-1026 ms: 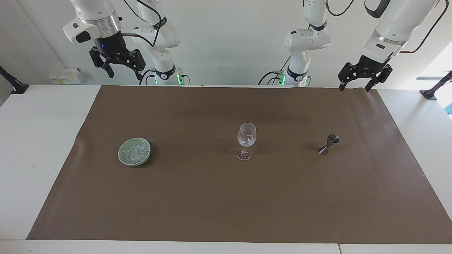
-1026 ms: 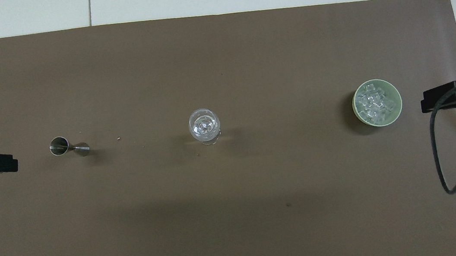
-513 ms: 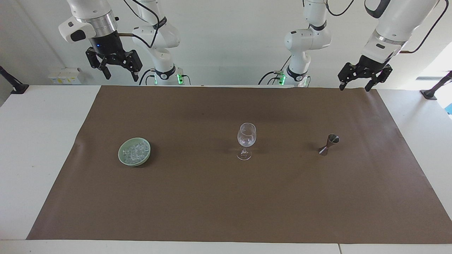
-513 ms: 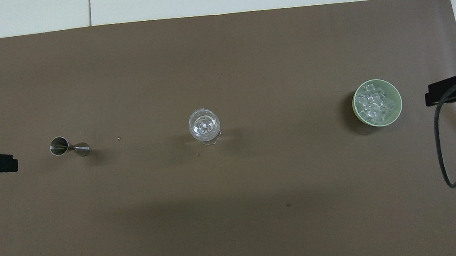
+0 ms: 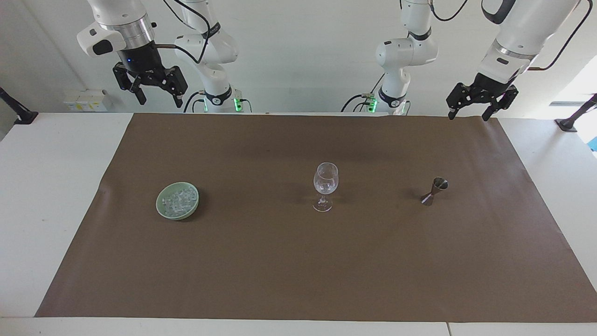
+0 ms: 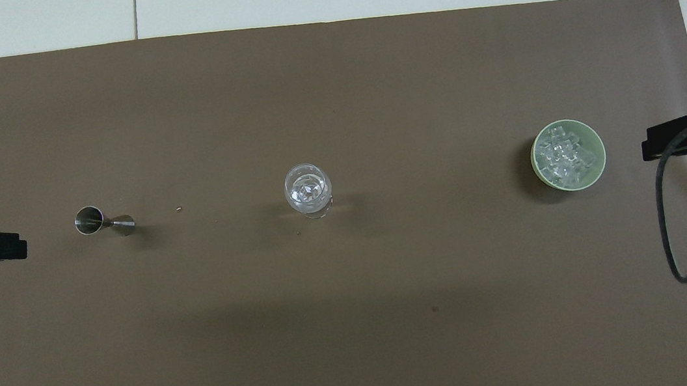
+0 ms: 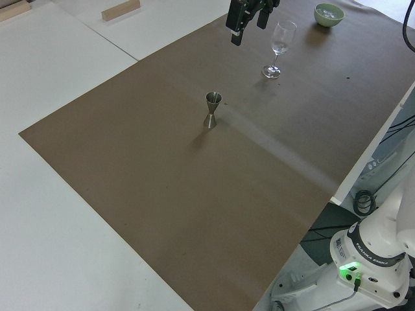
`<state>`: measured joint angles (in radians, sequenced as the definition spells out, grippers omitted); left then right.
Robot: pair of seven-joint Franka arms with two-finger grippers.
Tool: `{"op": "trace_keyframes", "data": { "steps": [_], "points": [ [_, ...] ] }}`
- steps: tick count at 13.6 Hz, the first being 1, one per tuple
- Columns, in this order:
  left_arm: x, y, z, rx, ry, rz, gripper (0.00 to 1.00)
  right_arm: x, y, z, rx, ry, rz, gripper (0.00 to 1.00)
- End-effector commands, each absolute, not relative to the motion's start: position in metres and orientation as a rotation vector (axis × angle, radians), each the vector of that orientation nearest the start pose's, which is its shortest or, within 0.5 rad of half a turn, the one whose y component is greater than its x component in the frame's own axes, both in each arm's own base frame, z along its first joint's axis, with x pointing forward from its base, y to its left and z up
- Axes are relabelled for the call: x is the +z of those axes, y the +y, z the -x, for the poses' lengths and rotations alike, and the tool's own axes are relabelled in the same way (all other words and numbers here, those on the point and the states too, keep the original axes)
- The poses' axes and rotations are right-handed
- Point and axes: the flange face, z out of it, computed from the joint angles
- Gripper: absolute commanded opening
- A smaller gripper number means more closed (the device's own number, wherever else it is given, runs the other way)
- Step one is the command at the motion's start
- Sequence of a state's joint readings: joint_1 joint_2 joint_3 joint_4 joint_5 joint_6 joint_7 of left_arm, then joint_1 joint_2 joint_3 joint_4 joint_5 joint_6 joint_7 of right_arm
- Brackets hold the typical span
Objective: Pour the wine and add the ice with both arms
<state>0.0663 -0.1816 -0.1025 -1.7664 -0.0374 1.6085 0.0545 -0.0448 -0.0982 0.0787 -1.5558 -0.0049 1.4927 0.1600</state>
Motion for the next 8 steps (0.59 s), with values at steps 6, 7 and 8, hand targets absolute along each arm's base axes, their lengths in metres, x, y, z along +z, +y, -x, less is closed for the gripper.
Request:
{"op": "trace_keyframes", "data": {
  "steps": [6, 7, 8],
  "points": [
    [0.631, -0.026, -0.492, -0.048, 0.129, 3.168, 1.0, 0.669, -0.005, -0.513, 0.027, 0.234, 3.155, 1.0],
    [0.631, -0.026, -0.492, -0.048, 0.129, 3.168, 1.0, 0.672, -0.004, -0.512, 0.02, 0.232, 3.154, 1.0],
    [0.631, -0.026, -0.492, -0.048, 0.129, 3.166, 1.0, 0.672, -0.003, -0.512, 0.022, 0.227, 3.154, 1.0]
  ]
}}
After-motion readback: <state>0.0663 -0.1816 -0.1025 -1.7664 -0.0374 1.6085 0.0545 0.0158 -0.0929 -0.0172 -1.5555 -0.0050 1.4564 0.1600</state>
